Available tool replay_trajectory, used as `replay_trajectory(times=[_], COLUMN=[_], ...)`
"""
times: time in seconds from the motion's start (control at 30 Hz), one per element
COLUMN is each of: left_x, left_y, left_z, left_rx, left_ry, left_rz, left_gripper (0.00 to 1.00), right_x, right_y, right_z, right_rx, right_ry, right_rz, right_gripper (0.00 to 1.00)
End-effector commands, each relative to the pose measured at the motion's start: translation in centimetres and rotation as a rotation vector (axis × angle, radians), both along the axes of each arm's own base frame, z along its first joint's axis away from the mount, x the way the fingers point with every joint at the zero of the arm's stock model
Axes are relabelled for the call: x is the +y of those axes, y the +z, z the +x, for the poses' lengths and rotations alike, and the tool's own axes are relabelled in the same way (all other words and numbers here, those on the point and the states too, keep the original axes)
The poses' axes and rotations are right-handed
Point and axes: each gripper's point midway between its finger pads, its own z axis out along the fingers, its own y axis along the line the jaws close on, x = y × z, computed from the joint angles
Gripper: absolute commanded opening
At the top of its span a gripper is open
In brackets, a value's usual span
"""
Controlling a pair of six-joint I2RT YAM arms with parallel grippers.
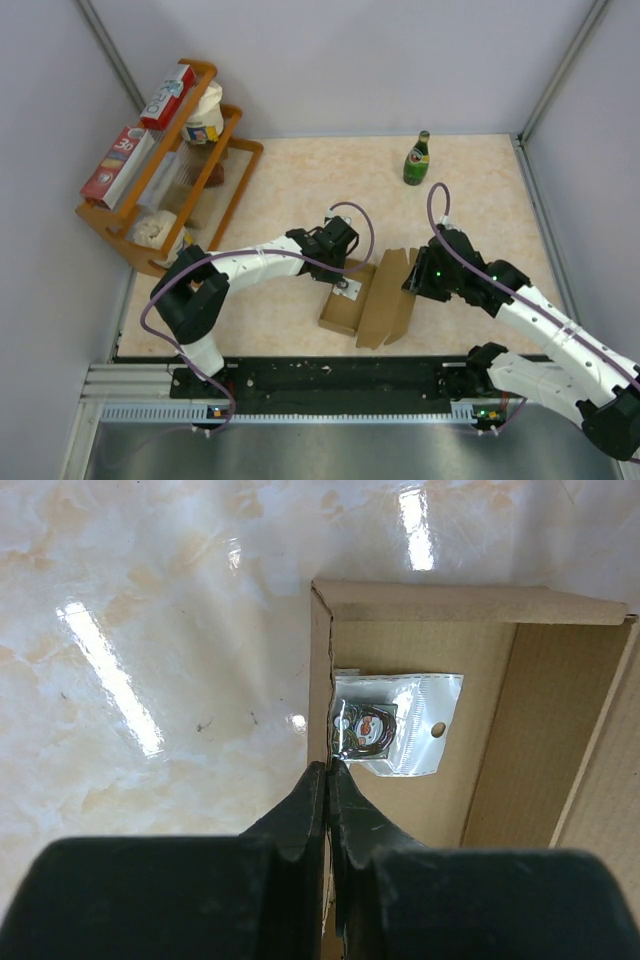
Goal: Fold the paper box
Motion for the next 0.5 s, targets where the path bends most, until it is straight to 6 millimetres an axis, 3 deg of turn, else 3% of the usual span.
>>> replay_trajectory(times=[0.0,0.13,0.23,0.47], left_x=[0.7,0.6,0.5,0.0], left_y=[-2.1,-2.1,-1.9,-1.0], left_z=[0.0,0.0,0.0,0.1], left_rx=[0.023,0.026,0.026,0.015], left_ry=[0.007,0.005,0.001,-0.013], left_rz=[0.045,0.043,0.035,0.007], left_gripper=[0.05,0.06,0.11,0.24], right_x=[1.3,1.4,1.3,1.0], right_y=[0.4,0.3,0.4,0.4], right_z=[0.4,0.5,0.7,0.9], right_rx=[-0.019,-0.024,-0.035,-0.051], right_ry=[0.021,0.027,0.033,0.034], right_rz=[0.053,0.051,0.041,0.022], right_gripper=[0.38,0.30,0.27,0.08])
